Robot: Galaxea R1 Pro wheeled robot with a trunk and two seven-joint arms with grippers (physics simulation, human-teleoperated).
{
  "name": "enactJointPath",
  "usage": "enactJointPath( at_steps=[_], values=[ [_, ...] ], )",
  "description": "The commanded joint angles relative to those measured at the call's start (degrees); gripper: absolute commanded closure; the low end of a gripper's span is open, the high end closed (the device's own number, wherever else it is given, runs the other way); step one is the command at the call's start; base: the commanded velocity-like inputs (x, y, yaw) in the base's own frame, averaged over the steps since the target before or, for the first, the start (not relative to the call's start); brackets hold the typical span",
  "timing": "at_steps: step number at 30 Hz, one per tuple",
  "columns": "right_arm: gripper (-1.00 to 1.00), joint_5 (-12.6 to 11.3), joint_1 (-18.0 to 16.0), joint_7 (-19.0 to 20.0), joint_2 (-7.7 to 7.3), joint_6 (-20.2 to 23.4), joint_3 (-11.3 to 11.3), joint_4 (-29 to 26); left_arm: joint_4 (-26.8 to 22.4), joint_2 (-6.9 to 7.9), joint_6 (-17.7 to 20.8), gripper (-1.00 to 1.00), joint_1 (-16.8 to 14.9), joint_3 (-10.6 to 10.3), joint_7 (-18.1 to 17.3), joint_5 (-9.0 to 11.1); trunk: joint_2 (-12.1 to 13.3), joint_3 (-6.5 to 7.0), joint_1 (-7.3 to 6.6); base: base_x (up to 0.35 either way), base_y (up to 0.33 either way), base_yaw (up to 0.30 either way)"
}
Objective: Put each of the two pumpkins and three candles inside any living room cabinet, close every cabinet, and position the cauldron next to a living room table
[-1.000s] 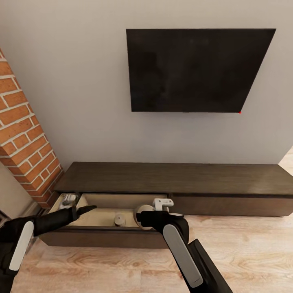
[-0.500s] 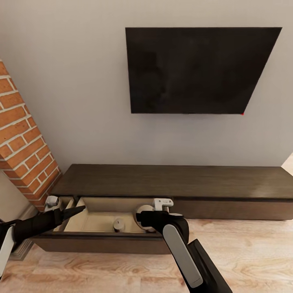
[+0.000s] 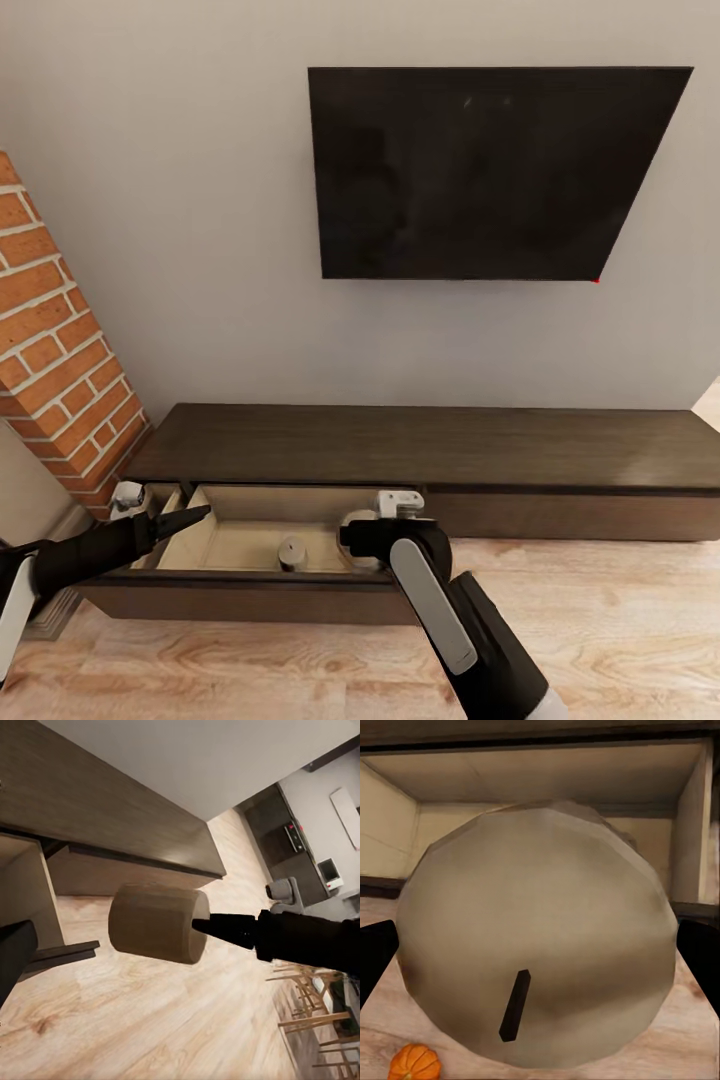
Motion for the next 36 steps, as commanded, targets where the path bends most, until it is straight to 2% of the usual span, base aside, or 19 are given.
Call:
enactJointPath(
  at_steps=[1,4,10,13,17,21,36],
  values=[
    [1.0,-0.2,-0.9,0.0,0.0,-0.3,0.0,0.8,0.0,0.03,0.0,-1.0,0.0,0.0,0.0,0.0,0.0,-0.01,0.0,0.0,0.0,0.0],
    [1.0,-0.3,-5.8,-0.3,0.0,-1.4,-0.1,4.3,0.0,0.06,0.0,-1.0,0.0,0.1,0.0,0.1,0.0,-0.01,0.0,0.0,0.0,0.0],
    [1.0,-1.1,-12.3,-0.5,0.0,-1.5,-0.2,7.6,0.0,0.01,0.0,-1.0,0.0,0.1,0.0,0.1,0.0,-0.01,0.0,0.0,0.0,0.0],
    [1.0,-3.8,-16.3,-0.5,0.0,-1.5,-0.2,13.9,0.0,0.02,0.0,-1.0,0.0,0.1,0.0,0.0,0.0,-0.01,0.0,0.103,0.0,0.0],
    [1.0,-10.3,-20.3,-0.6,0.0,-1.7,-0.2,22.9,0.0,0.0,0.0,-1.0,0.0,0.0,0.0,0.1,0.0,-0.01,0.0,0.095,0.0,0.0],
    [1.0,-12.5,-21.3,-0.6,0.0,-1.8,-0.2,25.4,0.0,-0.03,0.0,-1.0,0.0,0.0,0.0,0.0,0.0,-0.01,0.0,0.03,0.002,0.0],
    [1.0,-14.0,-21.5,-0.3,0.0,-2.2,-0.4,33.0,0.0,-0.11,0.0,-1.0,0.0,0.0,0.1,-0.4,0.0,-0.01,0.0,0.038,0.046,0.0]
  ],
)
